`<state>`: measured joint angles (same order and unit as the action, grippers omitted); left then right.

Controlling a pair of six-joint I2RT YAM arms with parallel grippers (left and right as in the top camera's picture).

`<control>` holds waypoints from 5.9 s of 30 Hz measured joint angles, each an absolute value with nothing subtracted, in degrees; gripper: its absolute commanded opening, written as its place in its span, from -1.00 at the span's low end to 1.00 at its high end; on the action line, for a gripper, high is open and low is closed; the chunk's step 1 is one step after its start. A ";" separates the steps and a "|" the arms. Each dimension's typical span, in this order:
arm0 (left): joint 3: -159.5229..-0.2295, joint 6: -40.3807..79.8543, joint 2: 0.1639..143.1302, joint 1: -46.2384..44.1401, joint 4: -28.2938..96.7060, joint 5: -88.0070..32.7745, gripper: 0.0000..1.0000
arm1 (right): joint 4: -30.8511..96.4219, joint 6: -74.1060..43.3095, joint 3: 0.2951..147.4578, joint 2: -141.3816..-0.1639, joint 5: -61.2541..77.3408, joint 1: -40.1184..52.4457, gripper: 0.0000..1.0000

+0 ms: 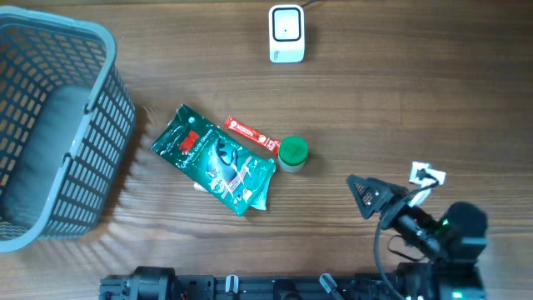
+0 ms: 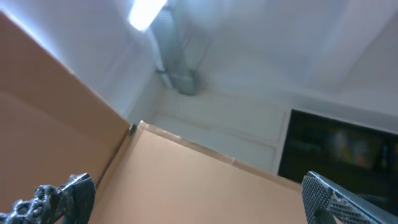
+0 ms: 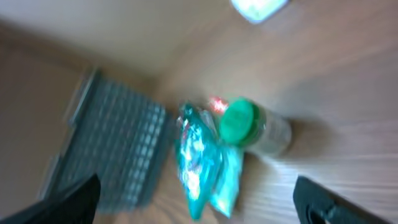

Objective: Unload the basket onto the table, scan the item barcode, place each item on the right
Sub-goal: 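Move the right gripper over the green-lidded jar, then lower the right gripper and grasp the jar around its body, then lift the jar and turn its label toward the scanner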

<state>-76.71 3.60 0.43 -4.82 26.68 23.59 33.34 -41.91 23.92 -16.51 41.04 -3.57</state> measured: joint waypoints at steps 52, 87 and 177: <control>-32.03 16.64 0.58 -5.52 48.73 4.82 1.00 | 62.65 -58.50 87.74 -116.75 5.34 34.87 0.73; -31.99 16.62 0.58 -5.52 60.45 4.82 1.00 | 92.07 -72.40 105.84 -110.56 2.13 26.85 0.99; -31.99 16.62 0.58 -5.52 60.45 4.82 1.00 | 58.04 -36.38 75.88 -108.05 -1.10 21.54 0.24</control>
